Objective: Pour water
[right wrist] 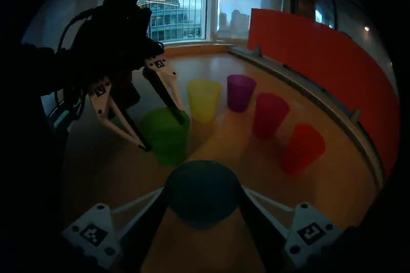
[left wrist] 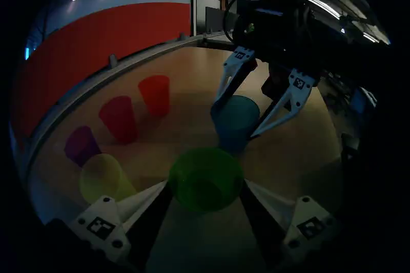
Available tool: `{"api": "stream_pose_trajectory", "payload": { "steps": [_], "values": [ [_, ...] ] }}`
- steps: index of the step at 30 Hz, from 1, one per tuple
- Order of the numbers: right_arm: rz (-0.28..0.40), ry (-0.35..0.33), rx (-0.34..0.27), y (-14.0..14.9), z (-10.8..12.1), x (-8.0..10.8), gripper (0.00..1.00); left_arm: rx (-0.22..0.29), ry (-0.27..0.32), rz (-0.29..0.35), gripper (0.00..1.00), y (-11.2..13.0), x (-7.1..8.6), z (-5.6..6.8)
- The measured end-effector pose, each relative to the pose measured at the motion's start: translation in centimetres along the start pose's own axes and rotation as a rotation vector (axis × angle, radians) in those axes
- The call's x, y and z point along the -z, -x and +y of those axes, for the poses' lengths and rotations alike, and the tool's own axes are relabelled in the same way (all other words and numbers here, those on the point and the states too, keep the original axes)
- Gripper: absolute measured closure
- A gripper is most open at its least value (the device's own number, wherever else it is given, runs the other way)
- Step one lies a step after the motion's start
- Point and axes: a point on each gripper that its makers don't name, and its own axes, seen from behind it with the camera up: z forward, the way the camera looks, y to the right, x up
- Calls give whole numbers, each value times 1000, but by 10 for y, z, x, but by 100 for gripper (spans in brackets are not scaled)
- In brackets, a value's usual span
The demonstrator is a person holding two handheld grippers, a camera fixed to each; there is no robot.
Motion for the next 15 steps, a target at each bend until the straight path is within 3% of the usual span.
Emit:
{"api": "stream_pose_trajectory", "payload": {
  "steps": [11,15],
  "values": [
    [-7,11,-8,7,0,3,6,-13,-13,-31,9,6,-2,0],
    [-9,8,-14,9,0,4,1,-1,-13,-33,9,6,-2,-1]
  ]
}}
